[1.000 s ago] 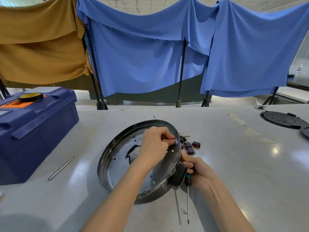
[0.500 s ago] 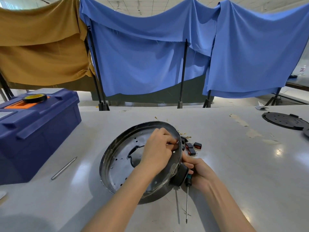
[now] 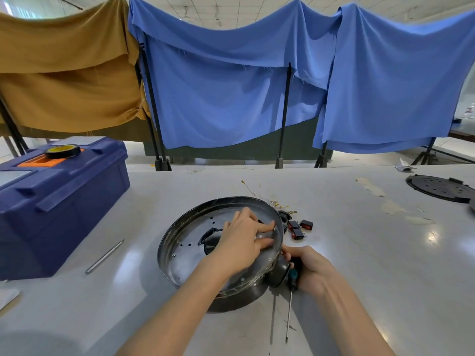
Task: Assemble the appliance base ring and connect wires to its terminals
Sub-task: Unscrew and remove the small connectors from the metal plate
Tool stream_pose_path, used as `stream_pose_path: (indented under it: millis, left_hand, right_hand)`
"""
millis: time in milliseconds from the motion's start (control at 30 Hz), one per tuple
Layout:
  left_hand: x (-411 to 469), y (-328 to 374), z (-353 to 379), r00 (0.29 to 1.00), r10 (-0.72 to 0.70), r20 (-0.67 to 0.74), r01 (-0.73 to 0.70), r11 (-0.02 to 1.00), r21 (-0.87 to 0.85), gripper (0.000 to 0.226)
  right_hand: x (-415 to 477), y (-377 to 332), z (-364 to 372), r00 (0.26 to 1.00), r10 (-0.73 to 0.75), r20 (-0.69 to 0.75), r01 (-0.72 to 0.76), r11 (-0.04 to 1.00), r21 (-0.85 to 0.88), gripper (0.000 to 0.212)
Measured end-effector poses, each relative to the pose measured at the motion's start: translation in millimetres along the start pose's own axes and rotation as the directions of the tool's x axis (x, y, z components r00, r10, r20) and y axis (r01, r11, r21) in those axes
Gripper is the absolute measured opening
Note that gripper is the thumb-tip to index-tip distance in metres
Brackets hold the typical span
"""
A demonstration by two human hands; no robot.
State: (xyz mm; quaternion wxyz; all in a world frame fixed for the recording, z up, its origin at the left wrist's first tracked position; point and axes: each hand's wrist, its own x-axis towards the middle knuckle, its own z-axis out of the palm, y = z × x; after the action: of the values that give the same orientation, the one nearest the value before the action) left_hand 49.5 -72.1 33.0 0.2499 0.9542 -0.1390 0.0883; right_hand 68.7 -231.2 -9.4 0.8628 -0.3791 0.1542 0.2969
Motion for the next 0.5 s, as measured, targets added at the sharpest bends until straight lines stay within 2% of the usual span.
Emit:
stream_pose_path:
  millis: [167, 267, 500]
  left_hand:
    - [-4.6, -3.8, -0.4, 0.998, 0.001, 0.064, -0.001, 1.0, 0.008, 0.041]
    - [-8.1, -7.6, -4.4, 0.996, 0.0, 0.088, 0.0, 1.0, 0.003, 0.041]
    - [-17.7, -16.2, -27.6, 0.997, -0.007, 0.083, 0.018, 0.991, -0.13, 0.039]
  right_hand:
    - [-0.7, -0.6, -2.2, 0.997, 0.035, -0.063, -0.04, 0.996, -0.084, 0.049]
    - [-9.8, -3.6, 1.2, 0.997, 0.078, -0.022, -0.08, 0.988, -0.131, 0.041]
    - [-20.3, -8.7, 16.2, 0.989, 0.127, -0.077, -0.144, 0.949, -0.281, 0.016]
